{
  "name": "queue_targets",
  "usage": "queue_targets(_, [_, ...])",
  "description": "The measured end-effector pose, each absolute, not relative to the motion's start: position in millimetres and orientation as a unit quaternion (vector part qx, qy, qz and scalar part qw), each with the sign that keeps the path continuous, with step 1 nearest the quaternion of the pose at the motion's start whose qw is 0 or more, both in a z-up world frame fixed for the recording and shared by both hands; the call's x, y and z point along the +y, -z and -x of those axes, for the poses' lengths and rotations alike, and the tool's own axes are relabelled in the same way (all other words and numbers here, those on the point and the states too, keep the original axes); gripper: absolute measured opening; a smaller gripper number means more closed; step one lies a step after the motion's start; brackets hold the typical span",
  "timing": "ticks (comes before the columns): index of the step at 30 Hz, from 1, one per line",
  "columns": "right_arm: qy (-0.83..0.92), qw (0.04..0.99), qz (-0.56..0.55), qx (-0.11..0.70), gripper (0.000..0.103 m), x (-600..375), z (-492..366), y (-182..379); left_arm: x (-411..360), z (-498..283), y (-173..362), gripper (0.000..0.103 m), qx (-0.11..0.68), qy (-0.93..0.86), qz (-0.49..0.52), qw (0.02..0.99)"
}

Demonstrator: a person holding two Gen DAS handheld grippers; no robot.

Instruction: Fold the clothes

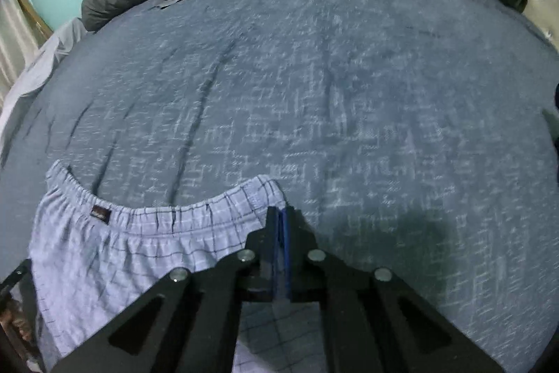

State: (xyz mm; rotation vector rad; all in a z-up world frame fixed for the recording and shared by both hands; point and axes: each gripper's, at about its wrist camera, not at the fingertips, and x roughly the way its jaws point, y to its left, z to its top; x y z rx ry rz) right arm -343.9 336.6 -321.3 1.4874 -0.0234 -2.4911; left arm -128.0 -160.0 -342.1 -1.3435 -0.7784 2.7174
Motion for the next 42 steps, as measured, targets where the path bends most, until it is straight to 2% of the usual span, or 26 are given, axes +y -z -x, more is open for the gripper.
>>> queue_targets(4, [0.855, 0.103, -0.508, -0.009, 0.002, 335.3, 348.8, 323.1, -158.6, 129.2, 341.9, 0.006, -0.248, -0.869, 0.429, 0.006])
queue_targets(6, [0.859, 0.09, -0.504, -0.008, 0.005, 339.8, 344.7, 320.0, -157.8, 129.6, 341.5, 0.006, -0.249, -0.869, 0.428, 0.008])
queue_targets(8, [0.87, 0.063, -0.489, -0.005, 0.014, 344.0, 339.7, 312.5, -156.6, 130.8, 341.0, 0.006, -0.249, -0.869, 0.427, 0.009])
queue_targets(9, [0.876, 0.05, -0.48, -0.011, 0.015, 347.8, 336.2, 307.6, -156.2, 131.1, 341.1, 0.006, -0.249, -0.869, 0.427, 0.01])
queue_targets(13, [0.89, 0.039, -0.446, -0.083, 0.03, 370.0, 299.3, 290.3, -157.7, 131.4, 340.4, 0.006, -0.256, -0.868, 0.425, 0.011])
queue_targets(16, [0.889, 0.054, -0.428, -0.151, 0.035, 374.3, 261.7, 290.9, -157.2, 130.8, 339.4, 0.006, -0.259, -0.868, 0.423, 0.013])
queue_targets(27, [0.874, 0.045, -0.396, -0.278, 0.036, 394.7, 121.8, 318.5, -140.0, 128.5, 320.4, 0.006, -0.261, -0.877, 0.402, 0.036])
queue_targets(33, [0.886, 0.052, -0.377, -0.265, 0.036, 401.7, 108.5, 306.1, -119.6, 129.3, 298.4, 0.006, -0.249, -0.887, 0.385, 0.056])
queue_targets(42, [0.873, 0.063, -0.369, -0.312, 0.039, 424.4, 112.0, 311.0, -53.6, 142.4, 271.3, 0.006, -0.215, -0.891, 0.389, 0.092])
